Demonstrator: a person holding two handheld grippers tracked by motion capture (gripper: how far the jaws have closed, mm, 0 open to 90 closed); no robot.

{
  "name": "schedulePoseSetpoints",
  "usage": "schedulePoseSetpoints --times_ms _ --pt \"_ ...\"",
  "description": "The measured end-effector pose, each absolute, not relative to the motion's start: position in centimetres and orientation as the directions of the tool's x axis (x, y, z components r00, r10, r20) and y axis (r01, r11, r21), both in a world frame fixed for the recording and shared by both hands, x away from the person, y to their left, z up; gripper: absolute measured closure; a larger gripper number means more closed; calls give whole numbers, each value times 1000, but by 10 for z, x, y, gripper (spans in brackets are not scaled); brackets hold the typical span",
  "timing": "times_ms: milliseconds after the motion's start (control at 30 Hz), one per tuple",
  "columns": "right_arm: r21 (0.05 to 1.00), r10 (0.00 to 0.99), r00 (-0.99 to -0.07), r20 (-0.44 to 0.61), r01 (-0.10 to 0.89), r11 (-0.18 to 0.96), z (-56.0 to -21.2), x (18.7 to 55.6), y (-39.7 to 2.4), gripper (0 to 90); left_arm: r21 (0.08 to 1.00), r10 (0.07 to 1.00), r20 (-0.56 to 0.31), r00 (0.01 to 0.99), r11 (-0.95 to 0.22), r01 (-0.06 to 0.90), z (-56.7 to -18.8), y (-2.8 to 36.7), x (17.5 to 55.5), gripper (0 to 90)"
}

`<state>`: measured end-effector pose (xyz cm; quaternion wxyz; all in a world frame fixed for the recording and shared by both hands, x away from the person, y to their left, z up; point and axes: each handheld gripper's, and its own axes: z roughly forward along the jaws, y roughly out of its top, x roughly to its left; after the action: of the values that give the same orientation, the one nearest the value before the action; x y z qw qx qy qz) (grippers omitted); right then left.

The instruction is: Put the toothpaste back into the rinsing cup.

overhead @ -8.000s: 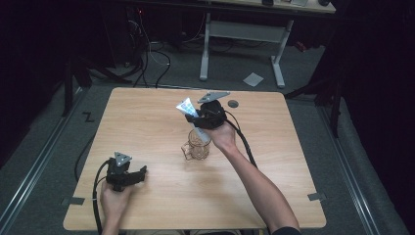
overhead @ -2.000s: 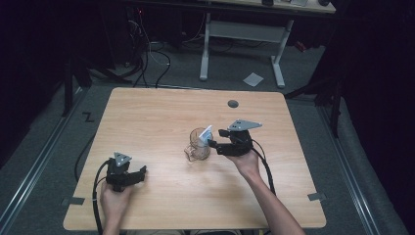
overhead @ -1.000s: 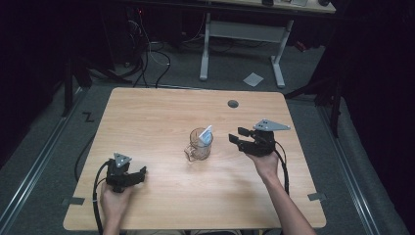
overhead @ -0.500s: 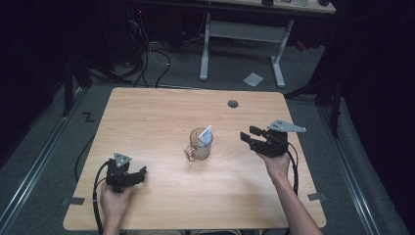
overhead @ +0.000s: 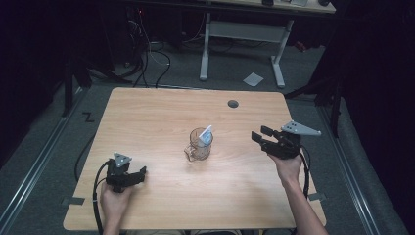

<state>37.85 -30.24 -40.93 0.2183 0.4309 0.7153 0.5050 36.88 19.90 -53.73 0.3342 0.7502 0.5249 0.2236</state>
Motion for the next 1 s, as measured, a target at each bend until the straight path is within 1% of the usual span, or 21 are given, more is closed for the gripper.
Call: schedulePoseSetpoints --times_ms 600,1000 --pt "917 864 -478 158 395 51 -416 365 -332 472 736 937 -15 348 -225 639 -537 199 369 216" --pt "905 881 -445 160 422 49 -428 360 -345 470 736 937 -15 348 -225 639 -537 199 369 215"
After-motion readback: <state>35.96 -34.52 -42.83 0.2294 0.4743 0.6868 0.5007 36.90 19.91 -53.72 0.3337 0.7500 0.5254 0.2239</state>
